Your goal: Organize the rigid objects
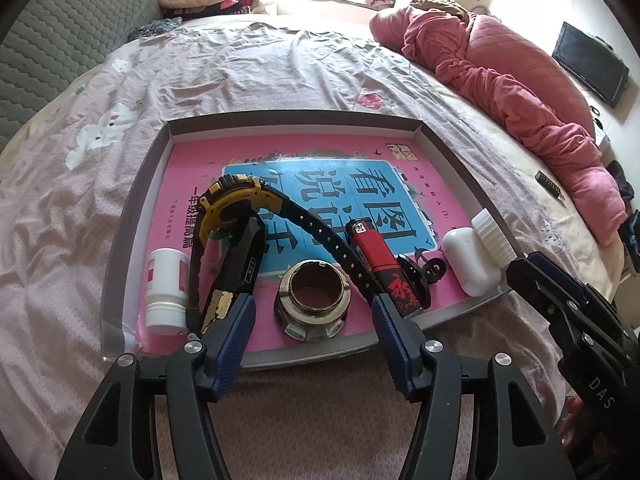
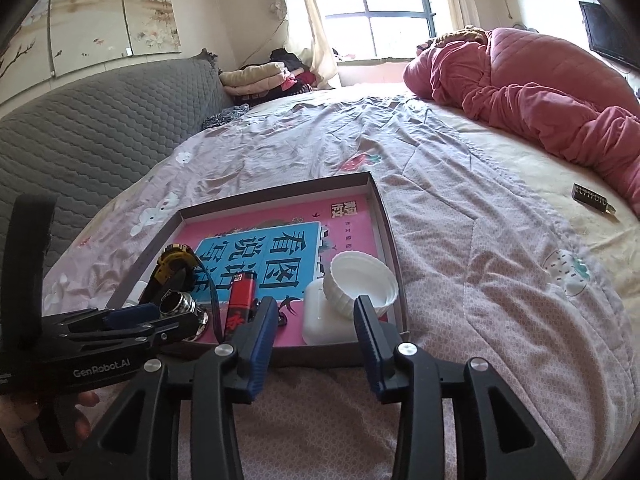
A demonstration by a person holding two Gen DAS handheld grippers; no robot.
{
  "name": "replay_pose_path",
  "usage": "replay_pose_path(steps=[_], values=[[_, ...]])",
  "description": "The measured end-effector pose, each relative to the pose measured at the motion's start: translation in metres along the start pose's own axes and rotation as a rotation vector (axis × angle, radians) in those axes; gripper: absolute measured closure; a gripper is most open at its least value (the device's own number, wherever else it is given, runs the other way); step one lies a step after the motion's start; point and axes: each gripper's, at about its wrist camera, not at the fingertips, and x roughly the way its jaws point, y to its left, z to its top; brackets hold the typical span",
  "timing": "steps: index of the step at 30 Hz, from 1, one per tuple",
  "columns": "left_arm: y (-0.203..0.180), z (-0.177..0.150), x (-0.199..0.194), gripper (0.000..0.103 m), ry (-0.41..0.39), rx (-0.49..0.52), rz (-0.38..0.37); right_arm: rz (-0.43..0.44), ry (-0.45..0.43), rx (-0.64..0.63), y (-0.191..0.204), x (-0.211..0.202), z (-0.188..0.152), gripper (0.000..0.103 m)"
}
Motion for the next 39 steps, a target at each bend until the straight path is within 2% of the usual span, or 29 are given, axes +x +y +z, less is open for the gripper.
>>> replay_pose_path(steps=[4,20,35,39], values=[[0.002,-0.001,-0.005,0.039,0.000,-0.008,0.007,-0.012,-0.005,-0.008,0.002,-0.001,-0.001,0.054],[0.016,-0.019,-0.037,0.026,-0.054,-0.071,0.062,-0.025,-0.026,-0.049,0.016,-0.021,-0.007,0.050],[0.018,-0.037,-0.074,0.025,-0.152,-0.113,0.134,-0.041,-0.064,-0.088,0.034,-0.045,-0.017,0.045],[0.018,-0.046,-0.078,0.025,-0.153,-0.138,0.141,-0.054,-0.062,-0.074,0.032,-0.050,-0.022,0.035]])
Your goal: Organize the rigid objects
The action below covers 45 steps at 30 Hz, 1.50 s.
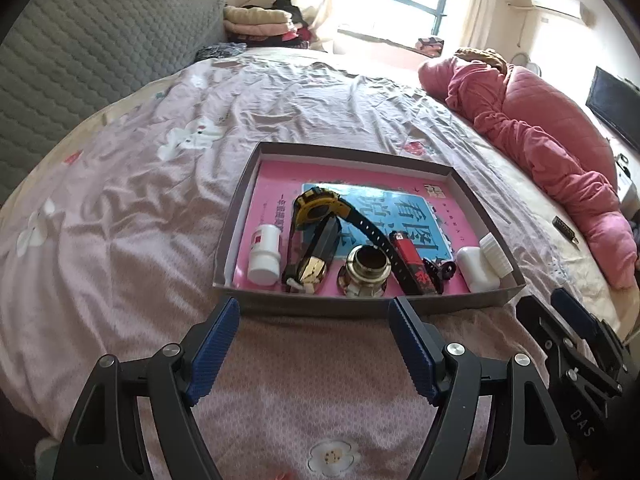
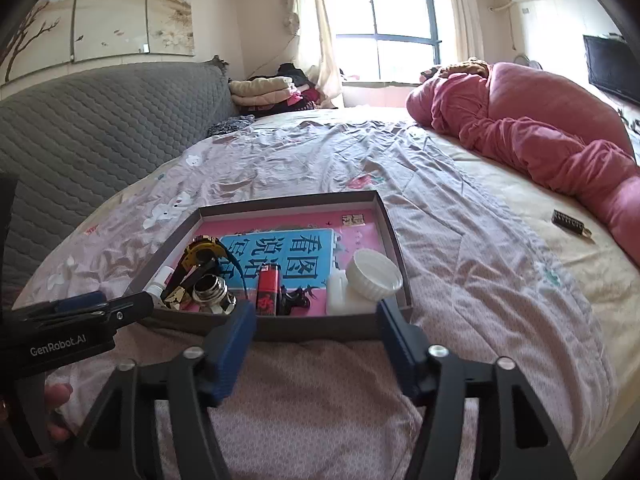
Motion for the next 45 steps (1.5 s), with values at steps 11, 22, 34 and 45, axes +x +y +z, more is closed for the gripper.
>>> replay_pose_path(steps=[11,22,34,45], values=[[-0.008,-0.026,-0.007,0.025,0.015,-0.001,0.041,-0.041,0.030,-0.030,0.004,-0.012,-0.020,0.027],[-0.012,-0.046,-0.009,0.025,0.043,0.012,0.037,-0.038,0.052,-0.073,0.015,-0.016,-0.034,0.027],[-0.010,-0.053,-0.003,0.025,0.061,0.012,0.045,-0.043,0.049,-0.094,0.017,-0.018,-0.040,0.027],[-0.009,-0.059,0.004,0.025,0.067,0.022,0.055,-0.050,0.066,-0.091,0.013,-0.011,-0.044,0.027]])
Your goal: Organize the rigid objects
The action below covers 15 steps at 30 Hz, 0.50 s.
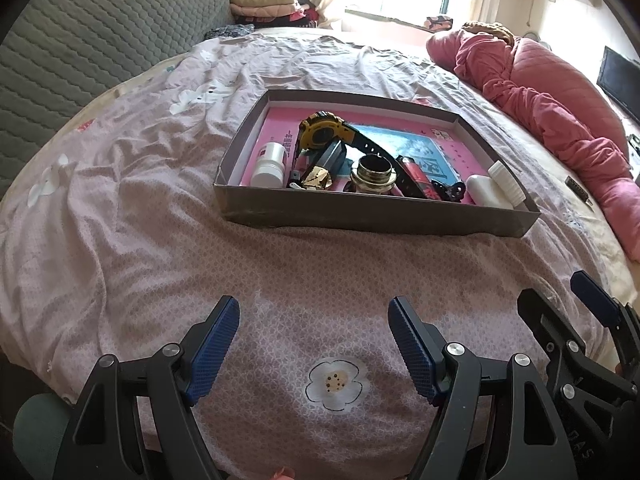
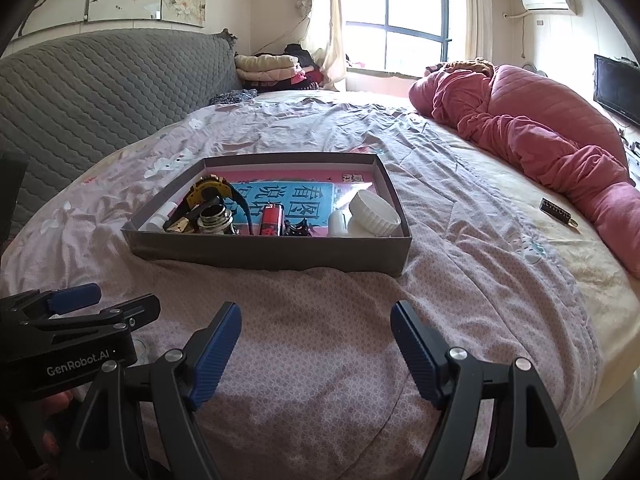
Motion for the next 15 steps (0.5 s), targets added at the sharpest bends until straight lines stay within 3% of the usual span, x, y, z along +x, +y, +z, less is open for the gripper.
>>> replay_pose_path(steps=[15], values=[[-0.0006,-0.0038,0.0058,0.025,0.014,0.006,0.003,-0.009,0.014,0.003,-0.0011,0.0060,-0.0022,0.027]])
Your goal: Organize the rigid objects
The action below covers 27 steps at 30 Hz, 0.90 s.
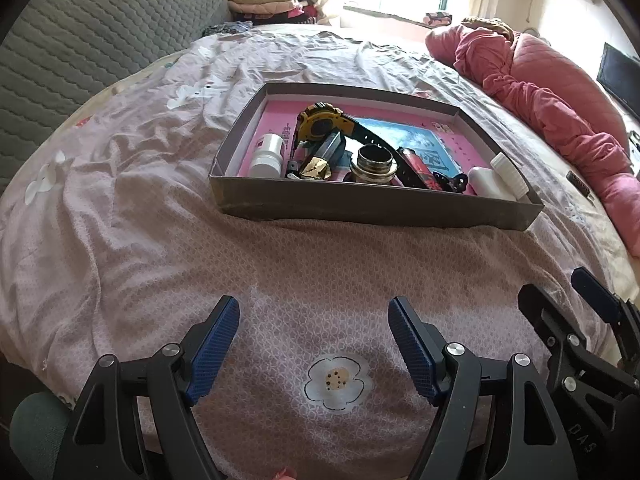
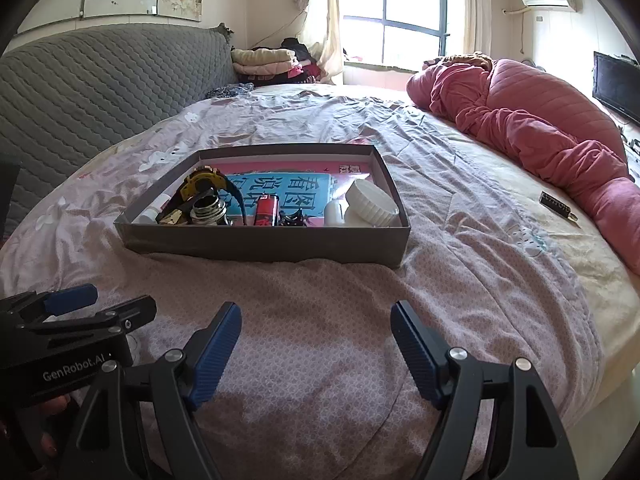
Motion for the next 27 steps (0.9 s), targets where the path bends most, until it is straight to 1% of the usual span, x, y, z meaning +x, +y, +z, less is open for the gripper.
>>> replay_pose_path(steps=[27], values=[[0.0032,0.0009,0.0037,0.025,0.019,-0.009,-0.001,-0.010,0.001,0.001,-0.0009,0.0011,-0.0004,0.027]])
